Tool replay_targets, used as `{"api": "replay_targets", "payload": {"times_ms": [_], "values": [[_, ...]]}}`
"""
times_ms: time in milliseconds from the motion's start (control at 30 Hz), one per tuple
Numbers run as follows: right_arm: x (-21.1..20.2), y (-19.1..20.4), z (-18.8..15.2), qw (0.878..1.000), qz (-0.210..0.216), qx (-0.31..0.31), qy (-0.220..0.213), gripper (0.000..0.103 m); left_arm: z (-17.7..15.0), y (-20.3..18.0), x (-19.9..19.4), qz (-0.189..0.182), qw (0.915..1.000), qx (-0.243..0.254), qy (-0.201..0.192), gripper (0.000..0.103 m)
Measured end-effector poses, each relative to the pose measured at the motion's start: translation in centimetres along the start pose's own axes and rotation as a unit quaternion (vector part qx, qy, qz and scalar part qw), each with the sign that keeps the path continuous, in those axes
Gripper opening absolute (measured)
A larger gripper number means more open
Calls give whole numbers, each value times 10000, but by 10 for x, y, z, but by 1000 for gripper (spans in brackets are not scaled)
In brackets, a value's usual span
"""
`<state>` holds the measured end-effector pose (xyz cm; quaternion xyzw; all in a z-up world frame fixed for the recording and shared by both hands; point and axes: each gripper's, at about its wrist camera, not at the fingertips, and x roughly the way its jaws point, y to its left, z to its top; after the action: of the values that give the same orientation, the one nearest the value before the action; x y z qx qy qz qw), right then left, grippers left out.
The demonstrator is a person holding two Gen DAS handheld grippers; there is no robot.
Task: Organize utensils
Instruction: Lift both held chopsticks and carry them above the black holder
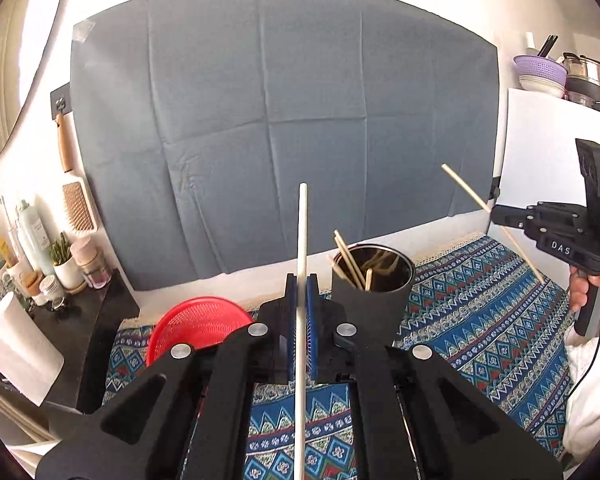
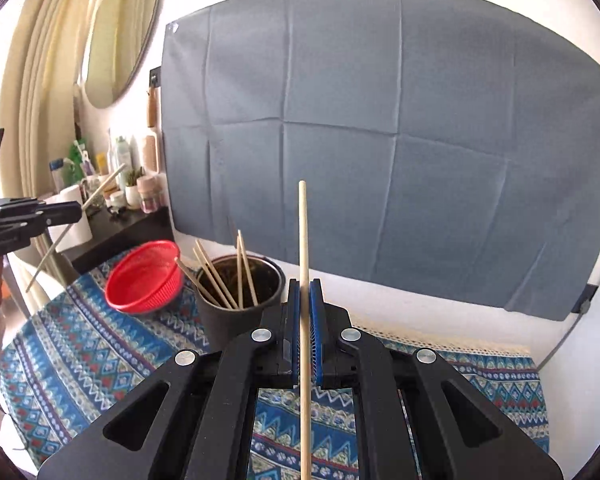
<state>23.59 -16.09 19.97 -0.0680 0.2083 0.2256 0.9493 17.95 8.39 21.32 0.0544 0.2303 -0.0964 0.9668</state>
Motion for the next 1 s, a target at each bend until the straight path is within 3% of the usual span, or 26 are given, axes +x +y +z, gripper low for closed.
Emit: {"api": "replay_targets", "payload": {"times_ms": [200,433,700,900,1000], "values": [[30,-11,23,9943,792,702,-120,5,36,-20,22,-263,9987,-22,-432,5],[64,-23,40,9792,1500,1336,-289,5,56,-29,62,-765,9923,-433,-871,5],[109,-29,35,9651,1830,1736,-706,5,41,-32,113,-1381,9709,-1205,-1539,5],[126,-29,11,9439,2057,1960,-1683,5,13,-25,129,-1752,9412,-1645,-2374,5],[130,-37,0,9273,2207,2199,-2073,5,5,-28,134,-1628,9391,-1563,-2592,5]]}}
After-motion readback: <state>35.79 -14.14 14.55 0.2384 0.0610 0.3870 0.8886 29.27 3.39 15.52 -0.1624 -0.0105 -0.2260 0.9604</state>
